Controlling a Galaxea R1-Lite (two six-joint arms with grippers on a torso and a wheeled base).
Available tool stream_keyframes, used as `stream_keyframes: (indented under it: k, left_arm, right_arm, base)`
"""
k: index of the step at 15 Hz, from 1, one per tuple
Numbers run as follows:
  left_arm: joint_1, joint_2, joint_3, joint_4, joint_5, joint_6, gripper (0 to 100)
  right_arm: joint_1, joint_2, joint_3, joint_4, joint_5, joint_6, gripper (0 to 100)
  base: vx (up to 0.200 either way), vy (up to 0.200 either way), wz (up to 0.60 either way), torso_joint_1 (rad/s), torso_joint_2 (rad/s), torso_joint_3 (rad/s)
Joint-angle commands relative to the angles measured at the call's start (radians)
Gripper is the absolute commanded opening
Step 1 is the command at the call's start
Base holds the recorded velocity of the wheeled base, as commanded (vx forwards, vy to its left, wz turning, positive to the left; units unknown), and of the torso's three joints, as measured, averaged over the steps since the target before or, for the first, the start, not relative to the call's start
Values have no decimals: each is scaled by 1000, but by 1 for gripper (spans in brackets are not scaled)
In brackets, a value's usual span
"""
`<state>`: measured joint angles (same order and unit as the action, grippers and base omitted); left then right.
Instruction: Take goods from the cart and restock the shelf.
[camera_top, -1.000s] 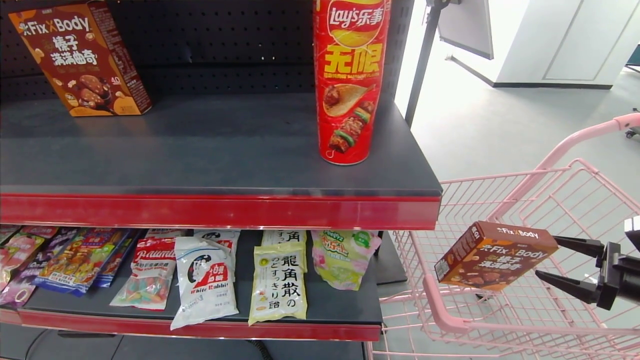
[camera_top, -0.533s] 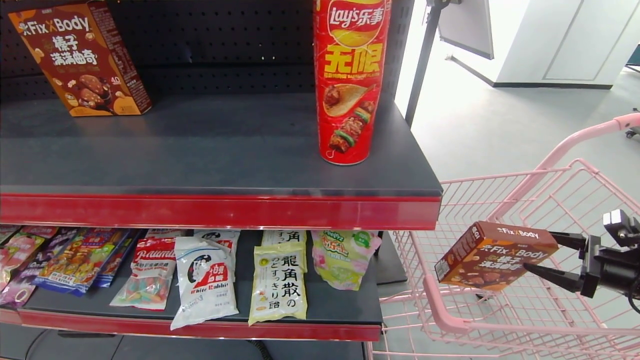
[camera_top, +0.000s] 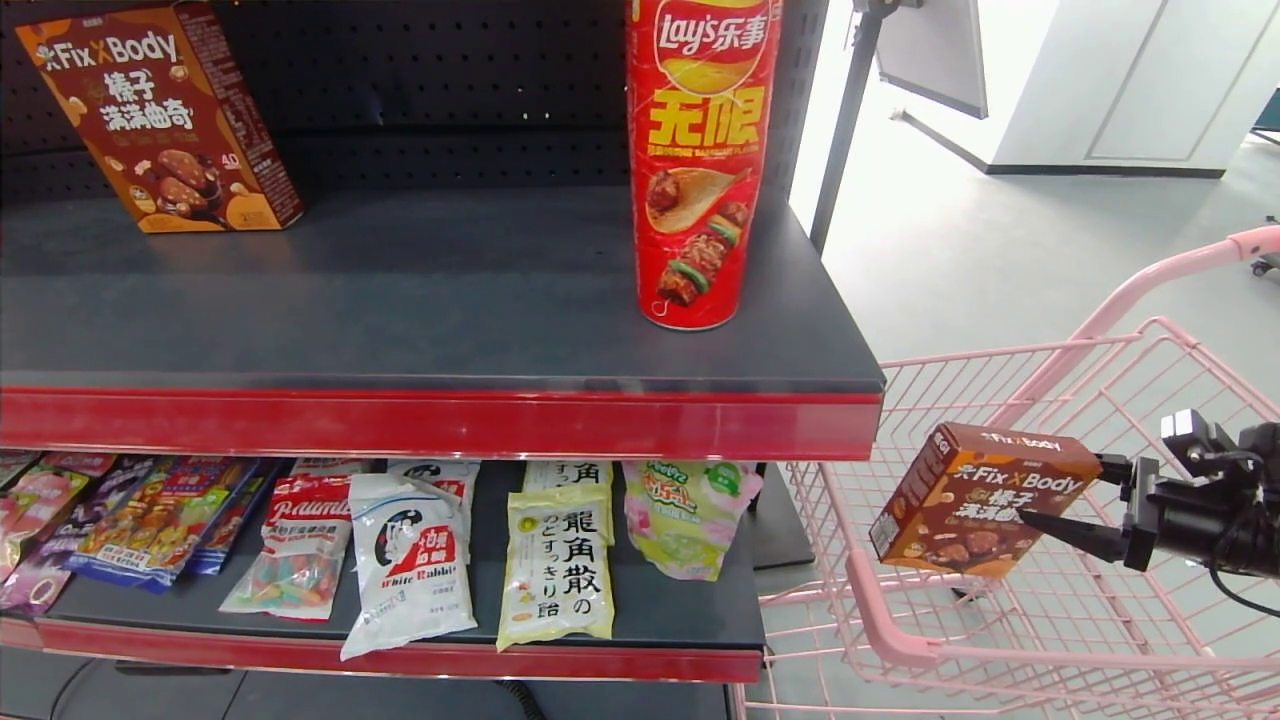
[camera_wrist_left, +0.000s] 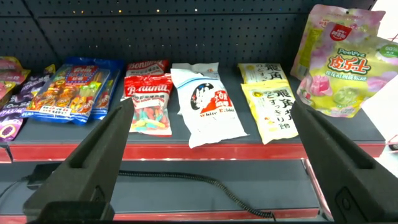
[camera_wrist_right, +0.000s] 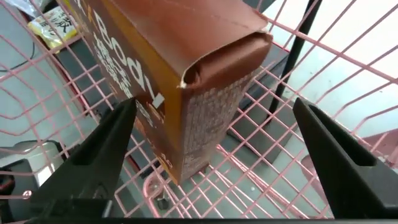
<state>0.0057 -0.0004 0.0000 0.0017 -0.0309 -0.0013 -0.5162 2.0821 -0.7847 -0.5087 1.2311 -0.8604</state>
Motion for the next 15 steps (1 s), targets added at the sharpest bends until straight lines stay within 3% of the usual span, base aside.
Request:
stream_keyframes:
  k: [1,10,14,15]
  left_arm:
    - [0,0,0,0,0,0,100]
    - [0,0,0,0,0,0,100]
    - [0,0,0,0,0,0,100]
    - [0,0,0,0,0,0,100]
  right_arm:
    - [7,12,4,-1,1,-3,100]
    - [154,-43,74,-2,8,-3,100]
    - [176,-43,71,-4,30,3,100]
    - [176,-43,71,-2,42,4,0]
  base:
    - [0,0,0,0,0,0]
    - [0,0,0,0,0,0]
    - [0,0,0,0,0,0]
    - [0,0,0,0,0,0]
